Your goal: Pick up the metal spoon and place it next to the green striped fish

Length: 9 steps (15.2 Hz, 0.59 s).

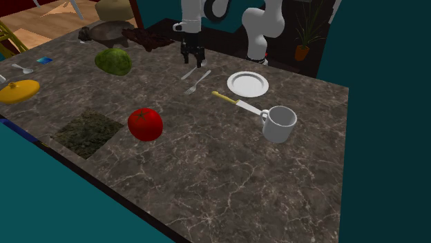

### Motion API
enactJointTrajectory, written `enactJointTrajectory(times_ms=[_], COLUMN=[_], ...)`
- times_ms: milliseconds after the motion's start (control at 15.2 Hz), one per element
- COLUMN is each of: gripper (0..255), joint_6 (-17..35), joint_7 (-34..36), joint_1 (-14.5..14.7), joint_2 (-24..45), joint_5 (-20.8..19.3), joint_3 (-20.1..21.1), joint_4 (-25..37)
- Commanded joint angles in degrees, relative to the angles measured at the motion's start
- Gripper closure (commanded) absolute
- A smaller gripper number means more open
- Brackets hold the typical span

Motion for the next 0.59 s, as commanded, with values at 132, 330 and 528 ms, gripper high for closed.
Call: enactJointTrajectory(times_ms=[132, 330, 528], gripper=[0, 0, 0], joint_6=[-7.7, -7.7, -7.7], joint_7=[2.1, 2.1, 2.1], joint_1=[-2.2, -2.3, -2.3], joint_2=[-5.7, -5.7, -5.7], joint_5=[-3.1, -3.1, -3.1], joint_3=[0.9, 1.0, 1.0], joint_4=[2.0, 2.0, 2.0])
